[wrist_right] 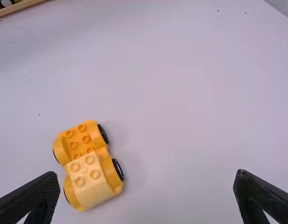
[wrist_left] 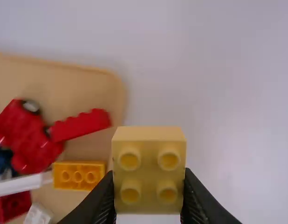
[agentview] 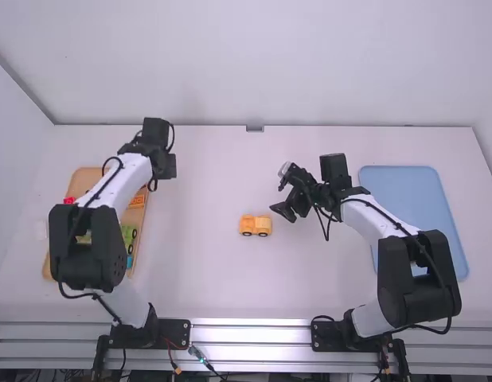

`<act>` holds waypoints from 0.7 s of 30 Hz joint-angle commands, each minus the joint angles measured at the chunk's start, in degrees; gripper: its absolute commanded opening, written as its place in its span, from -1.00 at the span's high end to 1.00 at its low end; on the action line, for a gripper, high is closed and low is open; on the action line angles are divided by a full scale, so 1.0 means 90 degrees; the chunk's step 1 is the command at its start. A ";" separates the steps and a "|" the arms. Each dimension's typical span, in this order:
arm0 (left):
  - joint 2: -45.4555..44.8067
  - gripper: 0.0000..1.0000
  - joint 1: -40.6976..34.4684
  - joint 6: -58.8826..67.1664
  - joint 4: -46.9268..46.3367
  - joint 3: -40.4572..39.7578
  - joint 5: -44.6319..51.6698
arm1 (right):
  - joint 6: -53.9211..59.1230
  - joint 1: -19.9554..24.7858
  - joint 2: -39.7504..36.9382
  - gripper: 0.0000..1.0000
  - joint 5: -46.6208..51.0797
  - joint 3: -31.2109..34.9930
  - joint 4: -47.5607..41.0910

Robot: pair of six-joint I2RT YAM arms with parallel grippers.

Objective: Assemble lego blocks to make yellow taxi

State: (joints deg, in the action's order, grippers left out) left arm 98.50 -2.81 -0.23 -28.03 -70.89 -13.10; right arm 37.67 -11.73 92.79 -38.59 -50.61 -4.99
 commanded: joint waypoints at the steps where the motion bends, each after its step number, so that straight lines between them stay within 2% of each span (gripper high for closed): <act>1: -0.0495 0.91 -0.0461 0.2557 0.0172 0.0697 0.1049 | -0.0019 0.0015 -0.0027 -0.98 -0.0039 -0.0049 -0.0022; 2: -0.0495 0.91 -0.0461 0.2557 0.0172 0.0697 0.1049 | -0.0019 0.0015 -0.0027 -0.98 -0.0039 -0.0049 -0.0022; 3: -0.0670 0.90 -0.0704 0.3385 0.0170 0.0967 0.1455 | -0.0019 0.0015 -0.0027 -0.98 -0.0036 -0.0049 -0.0024; 7: -0.0869 0.78 -0.1163 0.4981 0.0136 0.1379 0.2261 | -0.0022 0.0015 -0.0027 -0.98 -0.0036 -0.0049 0.0005; 9: -0.0860 0.82 -0.1333 0.6188 -0.0005 0.1511 0.2705 | -0.0022 0.0015 -0.0027 -0.98 -0.0036 -0.0049 0.0005; 13: -0.0741 0.84 -0.1399 0.7558 -0.0267 0.1591 0.3191 | -0.0022 0.0015 -0.0027 -0.98 -0.0036 -0.0049 -0.0002; 19: -0.0335 0.83 -0.1399 0.8854 -0.0585 0.1549 0.3677 | -0.0019 0.0012 -0.0027 -0.98 -0.0036 -0.0049 0.0000; 21: -0.0092 0.82 -0.1396 0.8859 -0.0597 0.1484 0.3713 | -0.0022 0.0015 -0.0027 -0.98 -0.0034 -0.0049 0.0005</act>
State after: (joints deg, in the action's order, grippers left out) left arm 95.18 -15.27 72.79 -32.93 -57.10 16.97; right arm 37.69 -11.70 92.79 -38.61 -50.61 -4.93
